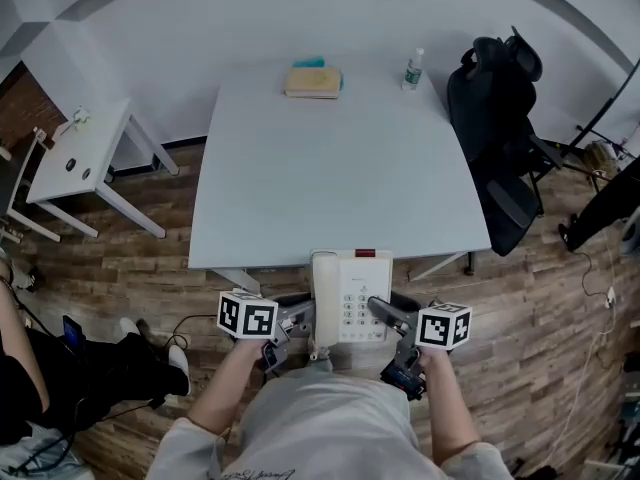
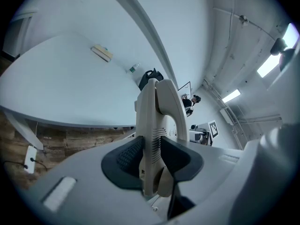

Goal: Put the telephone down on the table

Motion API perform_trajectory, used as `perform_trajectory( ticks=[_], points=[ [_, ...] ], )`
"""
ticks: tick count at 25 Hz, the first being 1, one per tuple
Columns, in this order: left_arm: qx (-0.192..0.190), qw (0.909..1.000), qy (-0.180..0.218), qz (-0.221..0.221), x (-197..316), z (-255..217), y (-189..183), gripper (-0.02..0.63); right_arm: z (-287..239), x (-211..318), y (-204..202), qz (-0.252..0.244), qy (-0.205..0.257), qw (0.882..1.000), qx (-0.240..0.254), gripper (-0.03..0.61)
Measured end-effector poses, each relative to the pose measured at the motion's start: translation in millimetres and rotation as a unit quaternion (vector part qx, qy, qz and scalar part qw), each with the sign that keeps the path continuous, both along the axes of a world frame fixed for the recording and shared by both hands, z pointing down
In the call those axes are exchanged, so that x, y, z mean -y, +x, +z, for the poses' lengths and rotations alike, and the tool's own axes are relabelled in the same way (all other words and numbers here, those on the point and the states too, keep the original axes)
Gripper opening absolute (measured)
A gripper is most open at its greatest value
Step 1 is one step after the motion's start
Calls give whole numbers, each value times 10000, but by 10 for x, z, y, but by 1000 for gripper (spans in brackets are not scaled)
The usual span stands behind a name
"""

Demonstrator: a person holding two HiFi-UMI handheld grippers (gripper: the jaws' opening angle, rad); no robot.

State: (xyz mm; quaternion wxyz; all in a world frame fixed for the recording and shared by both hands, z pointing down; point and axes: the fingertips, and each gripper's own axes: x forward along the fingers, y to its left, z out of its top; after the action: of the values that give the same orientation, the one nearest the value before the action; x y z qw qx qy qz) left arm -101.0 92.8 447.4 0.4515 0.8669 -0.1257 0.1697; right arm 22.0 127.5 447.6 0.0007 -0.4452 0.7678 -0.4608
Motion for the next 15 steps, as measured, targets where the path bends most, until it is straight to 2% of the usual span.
perform_trajectory(
  ticks=[6,15],
  points=[
    [-14,9999,-15,158,268,-40,6,135,-42,239,-15,122,-3,9999,-32,226],
    [-2,9999,-47,166,580,-133,258,135,-169,559,249,116,-33,9999,-83,225]
  ],
)
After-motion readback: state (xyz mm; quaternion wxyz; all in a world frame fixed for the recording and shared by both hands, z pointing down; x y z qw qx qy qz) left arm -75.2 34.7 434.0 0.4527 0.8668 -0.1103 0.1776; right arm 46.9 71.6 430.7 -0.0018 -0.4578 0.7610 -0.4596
